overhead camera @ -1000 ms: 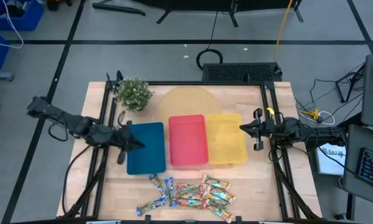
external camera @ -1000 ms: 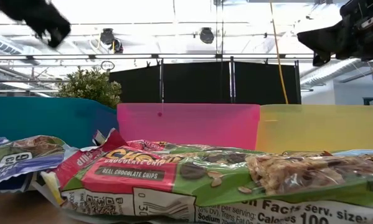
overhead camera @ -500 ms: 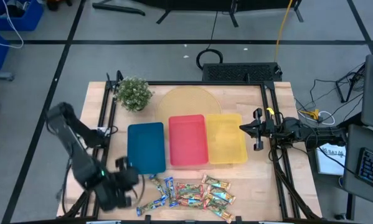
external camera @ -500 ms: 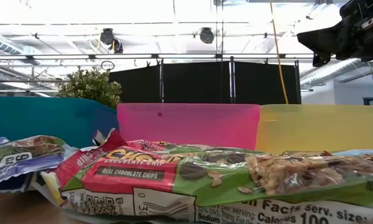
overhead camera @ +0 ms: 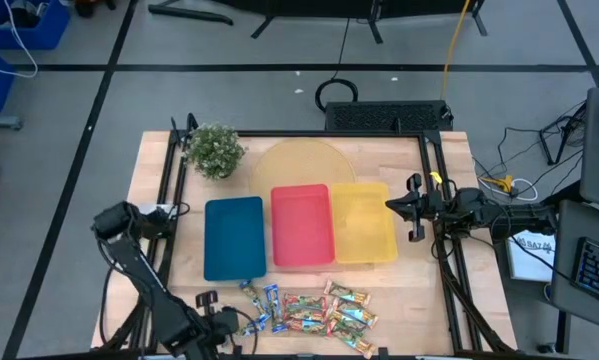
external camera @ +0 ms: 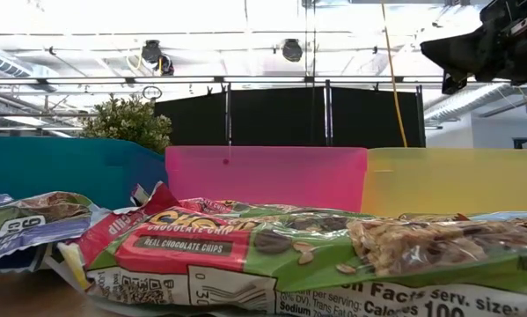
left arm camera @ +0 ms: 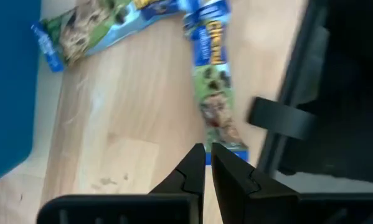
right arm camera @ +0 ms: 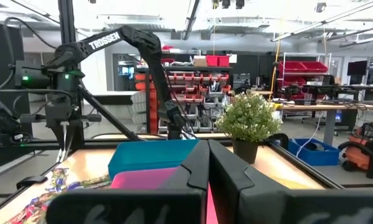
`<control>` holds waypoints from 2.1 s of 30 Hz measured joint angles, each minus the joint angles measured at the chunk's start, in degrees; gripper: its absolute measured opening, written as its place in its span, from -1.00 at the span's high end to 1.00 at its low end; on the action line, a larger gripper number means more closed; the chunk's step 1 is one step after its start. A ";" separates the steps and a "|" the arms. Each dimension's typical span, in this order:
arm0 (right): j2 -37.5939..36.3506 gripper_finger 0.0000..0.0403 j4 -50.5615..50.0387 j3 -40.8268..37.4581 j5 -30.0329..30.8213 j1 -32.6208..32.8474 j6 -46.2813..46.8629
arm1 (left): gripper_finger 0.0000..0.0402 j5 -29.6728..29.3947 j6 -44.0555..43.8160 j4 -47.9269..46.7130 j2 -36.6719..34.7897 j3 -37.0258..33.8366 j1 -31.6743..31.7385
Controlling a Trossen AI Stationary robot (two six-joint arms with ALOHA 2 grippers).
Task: Pick and place Granola Bars by type
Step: Put the blue granola bar into the blue bin
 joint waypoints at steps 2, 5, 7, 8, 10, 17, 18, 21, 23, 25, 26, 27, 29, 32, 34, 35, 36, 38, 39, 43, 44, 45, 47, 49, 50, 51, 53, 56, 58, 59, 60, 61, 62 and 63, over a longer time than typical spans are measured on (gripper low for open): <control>0.00 1.00 -0.17 0.00 0.02 0.02 0.00 | 0.83 -0.34 -1.23 -0.21 0.55 0.00 0.09; 0.00 1.00 -0.12 0.00 0.00 0.02 0.00 | 0.78 -0.80 -1.01 0.11 0.67 0.00 0.49; 0.02 1.00 -0.31 0.01 -0.04 0.02 0.04 | 0.69 -2.38 -1.06 0.27 0.67 0.00 0.50; 0.03 1.00 -0.65 0.01 -0.03 0.02 0.02 | 0.63 -2.92 -0.78 0.55 0.67 0.00 0.50; 0.07 1.00 -1.12 0.01 -0.02 0.02 0.03 | 0.48 -2.73 0.78 1.44 0.67 0.00 0.61; 0.07 1.00 -1.49 0.00 -0.02 0.02 0.02 | -0.13 -0.55 0.06 8.62 0.67 0.00 3.29; 0.07 1.00 -1.49 0.01 -0.02 0.02 0.02 | -0.20 -0.50 0.15 9.82 0.67 0.00 3.67; 0.07 1.00 -1.48 0.02 0.00 0.02 0.02 | -0.38 -0.37 -0.10 12.28 0.97 -0.07 5.01; 0.09 1.00 -1.46 0.01 0.00 0.02 0.02 | -0.46 -0.16 -0.67 11.97 1.05 -0.13 5.41; 0.13 1.00 -1.52 0.02 -0.01 0.02 0.02 | -0.51 0.08 -1.09 11.78 1.05 -0.13 5.73; 0.15 1.00 -1.50 0.00 0.00 0.02 0.02 | -0.52 -0.05 -1.13 11.86 1.05 -0.13 5.73; 0.14 1.00 -1.46 0.02 0.00 0.02 0.01 | -0.53 -0.45 -1.30 11.84 1.05 -0.13 5.60; 0.14 1.00 -1.48 0.00 0.00 0.02 -0.10 | -0.52 -1.22 -1.86 11.83 1.05 -0.13 5.27; 0.15 1.00 -1.48 0.01 0.01 0.02 -0.66 | -0.49 -1.80 -2.41 11.79 1.05 -0.15 4.94; 0.13 1.00 -1.45 0.00 0.02 0.02 -1.26 | -0.46 -1.97 -2.60 11.79 1.05 -0.17 4.85; 0.15 1.00 -1.45 0.00 0.00 0.02 -1.38 | -0.44 -1.98 -3.11 11.57 1.05 -0.17 4.66; 0.14 1.00 -1.45 0.01 0.00 0.02 -1.40 | -0.43 -2.03 -3.95 11.29 1.10 -0.22 4.48; 0.13 1.00 -1.45 0.00 0.01 0.02 -1.46 | -0.41 -1.73 -6.04 11.27 1.84 -0.67 4.30; 0.13 1.00 -1.45 0.00 0.00 0.02 -1.50 | -0.40 -1.12 -6.89 11.26 2.32 -1.14 4.11; 0.16 1.00 -1.76 0.00 0.00 0.02 -1.53 | -0.42 2.73 -8.74 11.72 4.70 -2.90 3.64; 0.17 1.00 -1.79 0.00 -0.02 0.02 -1.53 | -0.43 3.30 -8.76 11.69 5.33 -3.24 3.59; 0.17 1.00 -1.89 0.00 0.00 0.02 -1.53 | -0.45 3.84 -8.50 11.63 5.98 -3.49 3.60; 0.17 1.00 -2.08 0.00 -0.02 0.02 -1.53 | -0.48 4.26 -7.45 11.46 7.26 -3.61 3.66; 0.17 1.00 -2.07 0.01 -0.01 0.02 -1.53 | -0.51 4.65 -6.25 11.55 8.39 -3.60 3.67; 0.17 1.00 -2.10 0.01 -0.01 0.02 -1.52 | -0.52 5.19 -5.63 11.74 8.83 -3.52 3.68; 0.17 1.00 -2.16 0.01 -0.02 0.02 -1.53 | -0.53 5.52 -5.11 11.76 9.20 -3.44 3.67; 0.17 1.00 -2.20 0.02 -0.02 0.02 -1.51 | -0.54 5.44 -3.88 11.76 10.04 -3.28 3.67; 0.17 1.00 -2.37 0.02 -0.02 0.02 -1.51 | -0.53 5.13 -2.43 11.72 10.96 -3.26 3.65; 0.17 1.00 -2.67 0.02 -0.01 0.02 -1.12 | -0.49 5.10 -2.13 11.61 11.09 -3.27 3.65; 0.17 1.00 -2.97 0.02 -0.02 0.02 -0.90 | -0.46 5.09 -2.08 11.50 11.11 -3.29 3.65; 0.17 1.00 -3.19 0.02 -0.01 0.02 -0.70 | -0.41 5.09 -2.08 11.48 11.14 -3.32 3.67; 0.17 1.00 -3.25 0.02 -0.02 0.02 -0.55 | -0.36 5.09 -2.08 11.41 11.17 -3.33 3.71; 0.17 1.00 -3.25 0.02 0.00 0.02 -0.48 | -0.31 5.08 -2.08 11.29 11.18 -3.34 3.72; 0.17 1.00 -3.27 0.02 -0.02 0.02 -0.48 | -0.24 5.07 -2.08 11.11 11.21 -3.38 3.72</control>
